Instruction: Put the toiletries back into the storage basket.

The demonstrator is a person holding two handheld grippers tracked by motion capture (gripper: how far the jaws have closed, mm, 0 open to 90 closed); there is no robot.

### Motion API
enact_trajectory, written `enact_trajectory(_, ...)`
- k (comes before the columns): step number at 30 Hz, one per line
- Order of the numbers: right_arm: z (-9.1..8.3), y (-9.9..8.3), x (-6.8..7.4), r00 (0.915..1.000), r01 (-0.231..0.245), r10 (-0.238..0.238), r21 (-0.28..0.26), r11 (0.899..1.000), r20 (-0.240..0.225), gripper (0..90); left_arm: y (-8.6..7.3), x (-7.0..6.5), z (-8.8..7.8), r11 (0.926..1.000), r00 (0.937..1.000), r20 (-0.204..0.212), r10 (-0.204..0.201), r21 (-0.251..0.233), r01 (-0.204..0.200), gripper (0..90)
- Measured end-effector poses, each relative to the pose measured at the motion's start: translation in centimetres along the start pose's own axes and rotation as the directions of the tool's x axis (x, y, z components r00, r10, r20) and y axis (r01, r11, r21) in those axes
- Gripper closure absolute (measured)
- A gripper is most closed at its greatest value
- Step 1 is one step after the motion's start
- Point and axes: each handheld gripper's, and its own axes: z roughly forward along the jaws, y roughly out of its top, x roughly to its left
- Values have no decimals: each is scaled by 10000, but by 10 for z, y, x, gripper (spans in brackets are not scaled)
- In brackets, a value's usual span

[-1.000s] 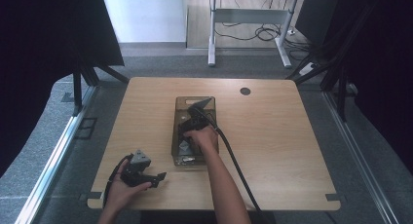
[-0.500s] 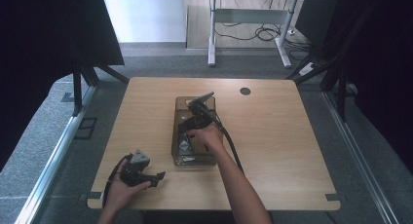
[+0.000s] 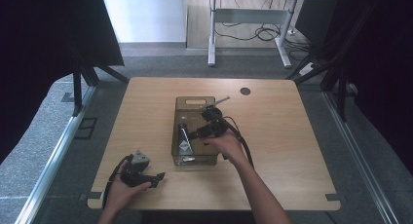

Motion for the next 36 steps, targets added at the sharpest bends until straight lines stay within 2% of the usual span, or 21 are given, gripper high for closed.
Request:
enact_trajectory(5, -23, -27, -10, 9995, 235, -250, -771, 9967, -186, 420, 0, 0, 0, 10000, 10000, -49, -37, -36, 37, 207)
enact_trajectory(8, -36, -45, -16, 9982, 591, -582, -1082, 9924, 117, 419, 0, -1, 1, 10000, 10000, -77, -1, 40, 1, 207)
enact_trajectory(13, -59, -73, -30, 9951, 972, -926, -1678, 9810, 348, 418, 0, -2, 4, 10000, 9999, -130, -1, 93, 2, 207)
enact_trajectory(17, -74, -95, -43, 9869, 1455, -1272, -2083, 9672, 991, 417, -1, -2, 4, 9999, 9999, -153, -29, 125, 31, 207)
enact_trajectory(18, -78, -101, -50, 9872, 1376, -1150, -2270, 9641, 1102, 417, -1, -1, 4, 9999, 9999, -162, -3, 139, 5, 207)
enact_trajectory(22, -87, -122, -74, 9920, 1007, -763, -2652, 9589, 1008, 415, -2, 0, 4, 9998, 9997, -223, -134, 171, 138, 207)
enact_trajectory(23, -90, -129, -80, 9946, 876, -678, -2867, 9540, 782, 422, -2, 0, 4, 9997, 9996, -245, -142, 186, 146, 207)
enact_trajectory(24, -91, -136, -88, 9967, 765, -637, -3239, 9430, 498, 433, -2, 1, 4, 9997, 9995, -254, -164, 183, 168, 207)
enact_trajectory(25, -92, -140, -95, 9986, 516, -468, -3196, 9461, 229, 429, -2, 1, 4, 9997, 9995, -262, -161, 170, 166, 207)
enact_trajectory(26, -94, -142, -101, 9991, 389, -321, -2961, 9544, 276, 423, -2, 1, 3, 9998, 9995, -273, -139, 171, 144, 207)
enact_trajectory(27, -96, -145, -104, 9975, 521, -360, -2905, 9555, 605, 423, -2, 1, 3, 9998, 9995, -297, -125, 179, 130, 207)
enact_trajectory(28, -99, -148, -108, 9962, 625, -407, -3045, 9505, 774, 423, -2, 1, 3, 9998, 9994, -312, -137, 163, 142, 207)
enact_trajectory(31, -103, -153, -116, 9965, 483, -237, -3217, 9456, 797, 422, -1, 0, 2, 9999, 9996, -263, -101, 134, 104, 207)
enact_trajectory(33, -104, -155, -116, 9937, 717, -388, -3307, 9410, 1049, 407, 0, -1, 1, 9999, 9998, -201, -70, 82, 72, 207)
enact_trajectory(36, -104, -155, -113, 9900, 1204, -868, -3445, 9310, 1116, 383, 0, -2, -3, 9999, 9999, -116, -107, -62, 107, 206)
